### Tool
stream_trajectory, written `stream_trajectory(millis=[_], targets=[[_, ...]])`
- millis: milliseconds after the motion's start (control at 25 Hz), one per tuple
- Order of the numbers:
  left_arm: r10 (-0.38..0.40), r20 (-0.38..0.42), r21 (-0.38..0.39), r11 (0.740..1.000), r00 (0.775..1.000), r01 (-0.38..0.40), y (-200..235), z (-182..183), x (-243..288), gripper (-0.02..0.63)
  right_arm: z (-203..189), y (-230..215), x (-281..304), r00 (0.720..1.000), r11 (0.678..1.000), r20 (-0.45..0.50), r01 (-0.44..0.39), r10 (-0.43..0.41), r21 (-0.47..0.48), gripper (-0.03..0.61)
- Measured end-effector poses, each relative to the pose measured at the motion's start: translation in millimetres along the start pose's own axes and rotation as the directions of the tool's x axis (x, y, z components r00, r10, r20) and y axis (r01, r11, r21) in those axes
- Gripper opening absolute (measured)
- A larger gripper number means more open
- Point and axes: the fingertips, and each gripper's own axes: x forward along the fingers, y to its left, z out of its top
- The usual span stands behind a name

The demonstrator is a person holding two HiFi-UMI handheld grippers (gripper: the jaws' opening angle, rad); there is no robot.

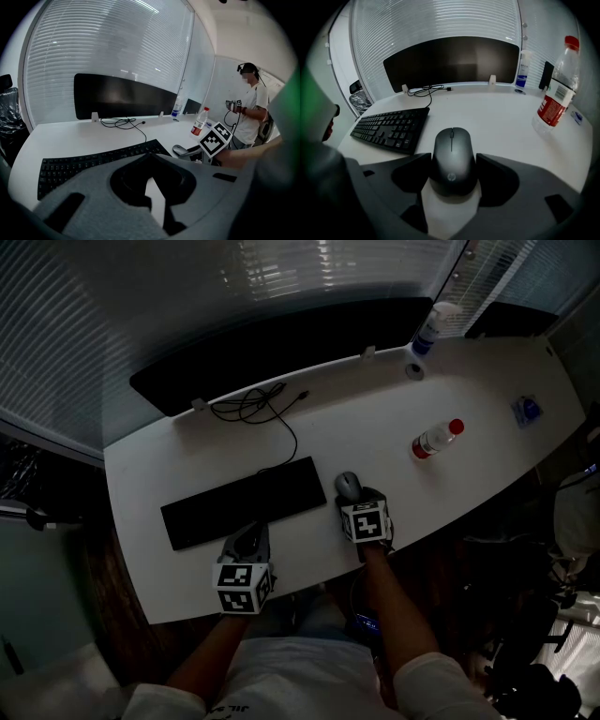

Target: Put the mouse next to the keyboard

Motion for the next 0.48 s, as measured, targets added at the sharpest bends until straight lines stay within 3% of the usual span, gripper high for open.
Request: stream_trajectory(millis=[480], targets=[[0.004,0.0,-0.005,1.0,1.0,-0.004,1.9,-1.0,-1.6,0.005,-1.6,3.2,2.2,1.0,1.0,0.007,-0.017,0.017,0.011,0.299]])
